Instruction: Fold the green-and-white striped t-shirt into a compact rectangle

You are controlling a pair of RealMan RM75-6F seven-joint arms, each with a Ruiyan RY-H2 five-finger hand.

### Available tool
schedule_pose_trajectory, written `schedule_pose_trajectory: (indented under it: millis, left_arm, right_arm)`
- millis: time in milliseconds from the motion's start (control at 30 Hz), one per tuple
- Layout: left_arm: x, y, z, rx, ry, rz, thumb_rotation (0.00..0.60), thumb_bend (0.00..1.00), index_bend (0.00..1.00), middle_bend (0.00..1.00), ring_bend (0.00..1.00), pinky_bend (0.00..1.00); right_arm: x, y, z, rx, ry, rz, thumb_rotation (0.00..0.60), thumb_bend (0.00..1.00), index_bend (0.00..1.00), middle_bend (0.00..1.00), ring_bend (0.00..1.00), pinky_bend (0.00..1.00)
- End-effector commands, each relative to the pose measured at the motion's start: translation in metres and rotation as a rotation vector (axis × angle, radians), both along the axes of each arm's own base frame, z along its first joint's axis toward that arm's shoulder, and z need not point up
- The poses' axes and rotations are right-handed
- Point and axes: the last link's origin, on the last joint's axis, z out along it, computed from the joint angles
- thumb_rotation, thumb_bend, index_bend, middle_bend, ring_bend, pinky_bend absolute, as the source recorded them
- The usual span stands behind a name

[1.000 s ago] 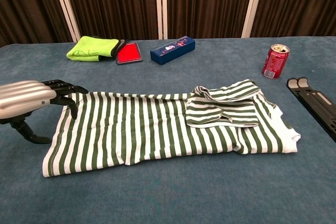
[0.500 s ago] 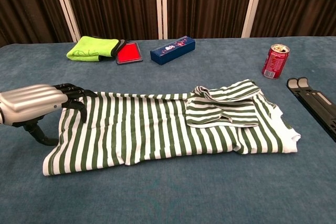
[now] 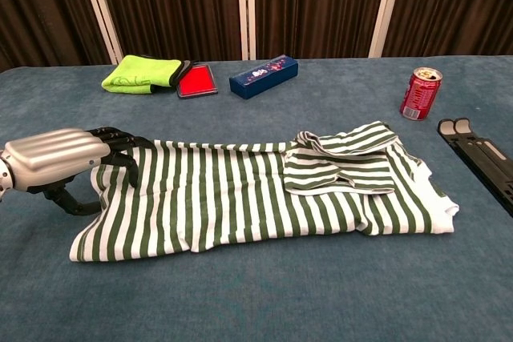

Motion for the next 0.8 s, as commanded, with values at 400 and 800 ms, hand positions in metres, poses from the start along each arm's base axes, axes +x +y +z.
schedule_pose_trajectory:
  millis: [400, 800]
  left_arm:
    - [0.002, -0.001, -0.010, -0.015, 0.003, 0.010, 0.600, 0.43, 0.44, 0.00, 0.00, 0.00]
    - [0.008, 0.004, -0.013, 0.001, -0.015, 0.009, 0.600, 0.43, 0.66, 0.00, 0.00, 0.00]
  right_arm:
    - [0.001, 0.001, 0.003, -0.007, -0.010, 0.007, 0.600, 0.00, 0.08, 0.00, 0.00, 0.00]
    - [0.002, 0.002, 0.003, -0.007, -0.011, 0.015, 0.600, 0.00, 0.08, 0.00, 0.00, 0.00]
